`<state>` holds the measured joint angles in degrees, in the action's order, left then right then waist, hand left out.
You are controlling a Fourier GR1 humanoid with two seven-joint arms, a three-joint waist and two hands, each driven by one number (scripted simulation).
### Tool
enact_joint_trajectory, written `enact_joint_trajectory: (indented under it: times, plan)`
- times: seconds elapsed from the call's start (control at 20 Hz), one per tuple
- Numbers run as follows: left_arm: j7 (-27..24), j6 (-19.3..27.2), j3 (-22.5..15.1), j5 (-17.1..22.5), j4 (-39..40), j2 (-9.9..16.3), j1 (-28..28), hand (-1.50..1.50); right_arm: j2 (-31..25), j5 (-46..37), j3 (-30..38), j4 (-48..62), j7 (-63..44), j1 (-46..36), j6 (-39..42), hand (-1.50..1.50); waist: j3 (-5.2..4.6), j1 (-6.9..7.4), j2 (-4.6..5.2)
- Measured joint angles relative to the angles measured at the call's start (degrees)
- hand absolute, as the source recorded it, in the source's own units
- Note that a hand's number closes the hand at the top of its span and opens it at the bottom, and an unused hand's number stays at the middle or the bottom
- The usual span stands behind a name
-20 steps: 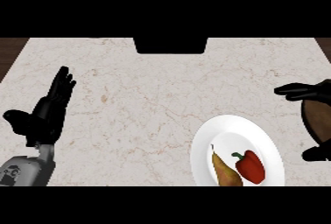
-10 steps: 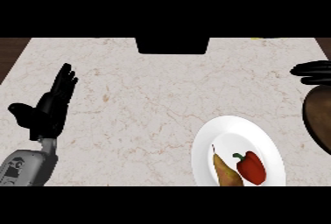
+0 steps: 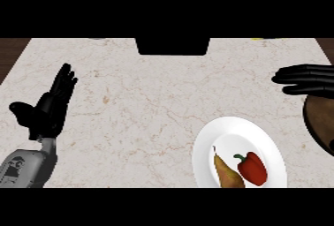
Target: Pick the bell pepper from the plate and place it in the pan
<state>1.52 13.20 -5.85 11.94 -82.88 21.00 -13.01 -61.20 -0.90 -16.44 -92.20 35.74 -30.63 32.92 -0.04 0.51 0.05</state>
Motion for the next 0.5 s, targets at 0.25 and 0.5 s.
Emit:
enact_joint_trajectory:
  times: [0.25,0.5]
  plan:
    - [0.3,0.2,0.2,-0.5,-0.5,-0.6,0.5,0.00,-0.4,0.6,-3.6,-5.8,-1.1,3.2,0.4,-1.50,0.01,-0.46,-0.13]
    - [-0.2,-0.8,1.2,-0.8,0.0,-1.0,0.7,0.00,-0.4,-3.4,-4.8,-9.7,-2.7,6.8,-0.4,-1.50,0.03,-0.58,-0.11]
